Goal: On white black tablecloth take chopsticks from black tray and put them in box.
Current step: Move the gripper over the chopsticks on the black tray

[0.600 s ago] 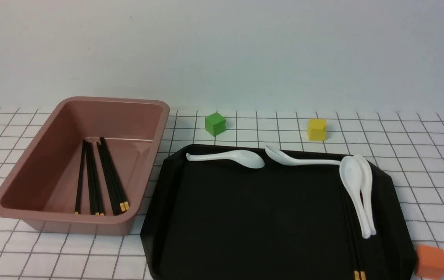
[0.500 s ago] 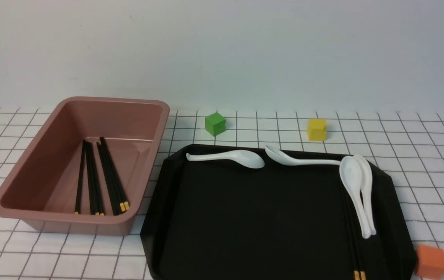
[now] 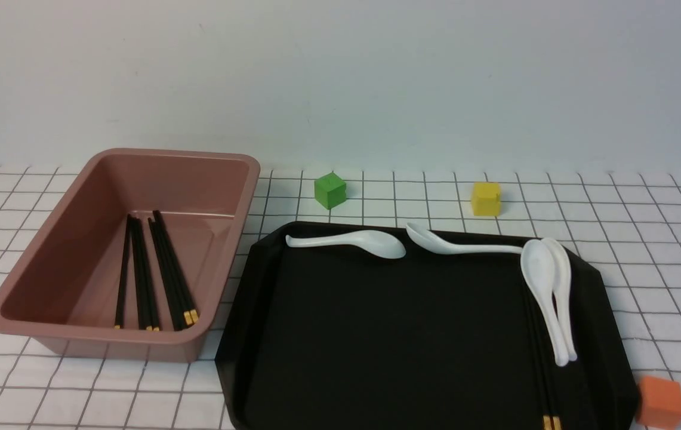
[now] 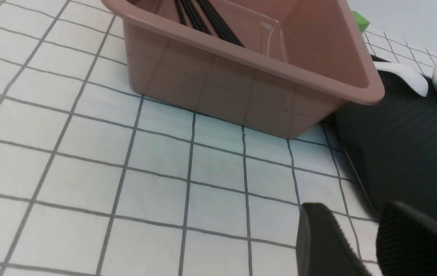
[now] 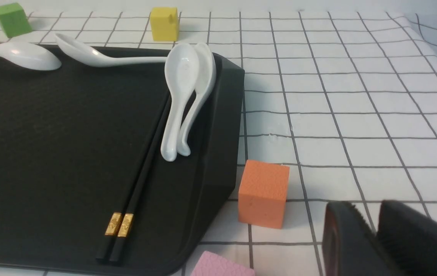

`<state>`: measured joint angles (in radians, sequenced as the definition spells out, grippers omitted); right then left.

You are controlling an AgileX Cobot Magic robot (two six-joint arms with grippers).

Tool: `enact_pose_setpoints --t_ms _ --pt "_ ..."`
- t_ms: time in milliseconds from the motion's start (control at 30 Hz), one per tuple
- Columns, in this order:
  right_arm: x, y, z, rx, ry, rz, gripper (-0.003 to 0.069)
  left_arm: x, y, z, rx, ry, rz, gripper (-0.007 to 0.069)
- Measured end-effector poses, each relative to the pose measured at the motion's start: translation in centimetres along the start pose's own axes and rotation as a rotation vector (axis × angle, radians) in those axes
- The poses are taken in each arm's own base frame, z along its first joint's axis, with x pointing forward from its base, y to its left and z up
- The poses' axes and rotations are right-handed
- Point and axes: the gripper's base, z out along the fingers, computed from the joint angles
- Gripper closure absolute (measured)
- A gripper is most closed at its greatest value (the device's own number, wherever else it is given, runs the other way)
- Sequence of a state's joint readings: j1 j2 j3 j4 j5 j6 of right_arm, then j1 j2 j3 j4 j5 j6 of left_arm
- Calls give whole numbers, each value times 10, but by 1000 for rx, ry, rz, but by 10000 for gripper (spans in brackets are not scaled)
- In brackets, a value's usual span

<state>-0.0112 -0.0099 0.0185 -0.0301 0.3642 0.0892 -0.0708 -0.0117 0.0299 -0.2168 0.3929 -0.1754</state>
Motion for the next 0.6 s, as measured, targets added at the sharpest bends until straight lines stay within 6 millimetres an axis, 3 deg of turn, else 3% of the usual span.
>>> enact_pose_setpoints --t_ms 600 --pt "0 0 0 0 0 -1 498 0 0 0 0 0 0 386"
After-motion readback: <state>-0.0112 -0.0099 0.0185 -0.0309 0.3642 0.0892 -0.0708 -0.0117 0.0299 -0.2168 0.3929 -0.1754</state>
